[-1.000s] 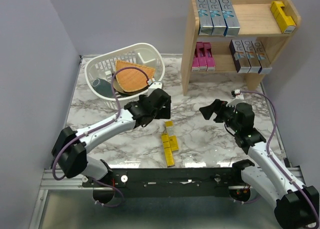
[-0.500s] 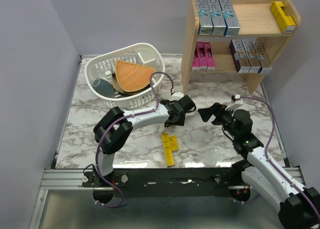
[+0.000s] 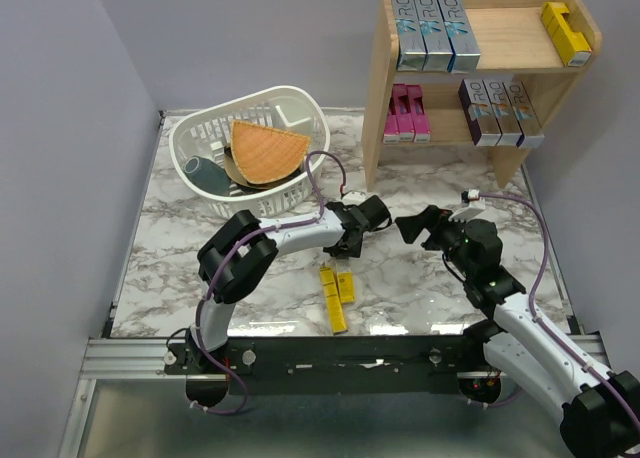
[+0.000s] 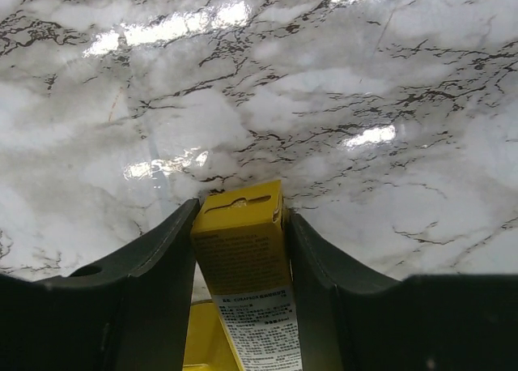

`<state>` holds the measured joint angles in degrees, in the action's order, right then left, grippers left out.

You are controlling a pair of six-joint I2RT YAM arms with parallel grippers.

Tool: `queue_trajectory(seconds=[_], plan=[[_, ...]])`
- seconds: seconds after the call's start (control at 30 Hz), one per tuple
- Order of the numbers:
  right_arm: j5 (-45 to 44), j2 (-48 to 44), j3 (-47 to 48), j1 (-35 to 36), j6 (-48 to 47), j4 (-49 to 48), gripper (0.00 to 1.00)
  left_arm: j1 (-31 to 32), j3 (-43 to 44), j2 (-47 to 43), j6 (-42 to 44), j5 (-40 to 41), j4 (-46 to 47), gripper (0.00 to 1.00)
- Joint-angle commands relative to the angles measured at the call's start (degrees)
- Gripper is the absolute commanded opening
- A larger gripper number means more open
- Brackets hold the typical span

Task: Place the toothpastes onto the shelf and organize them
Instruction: Pick up the toothpaste from the center of the board.

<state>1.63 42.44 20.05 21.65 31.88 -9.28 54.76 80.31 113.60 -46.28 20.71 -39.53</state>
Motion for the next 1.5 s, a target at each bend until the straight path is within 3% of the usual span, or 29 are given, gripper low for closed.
queue_trajectory(seconds=[0.0, 0.17, 0.37, 0.77, 0.8, 0.87, 1.17, 1.47], plan=[[-3.2, -0.3, 0.8, 0.5, -0.4, -0.7, 1.0, 0.2, 0.8, 1.2, -0.7, -3.1, 1.4, 0.47], [-2.3, -0.7, 0.8, 0.5, -0.1, -0.8, 1.0, -0.5, -0.6, -2.2, -1.7, -4.0, 5.4, 0.39], [1.8, -1.3, 0.2, 0.7, 0.6, -2.8, 1.0, -3.7, -8.1, -11.0, -3.2, -5.2, 17.5, 0.28], [16.5, -1.8, -1.9, 0.7, 4.2, -13.2, 1.0, -12.1, -33.1, -31.6, -14.9, -13.1, 58.4, 0.25], [19.4, -1.2, -3.8, 0.7, 6.0, -18.8, 1.0, -13.3, -38.3, -35.5, -17.6, -13.4, 69.0, 0.25], [21.3, -0.8, -4.2, 0.6, 7.6, -20.7, 1.0, -13.3, -40.9, -37.0, -18.8, -13.1, 74.6, 0.25], [25.4, 1.9, -5.5, 0.7, 15.4, -28.3, 1.0, -13.5, -45.5, -43.0, -21.5, -10.9, 88.8, 0.24], [30.9, 6.8, -7.0, 0.7, 23.5, -44.5, 1.0, -13.5, -45.5, -42.9, -23.4, -11.2, 97.0, 0.24]])
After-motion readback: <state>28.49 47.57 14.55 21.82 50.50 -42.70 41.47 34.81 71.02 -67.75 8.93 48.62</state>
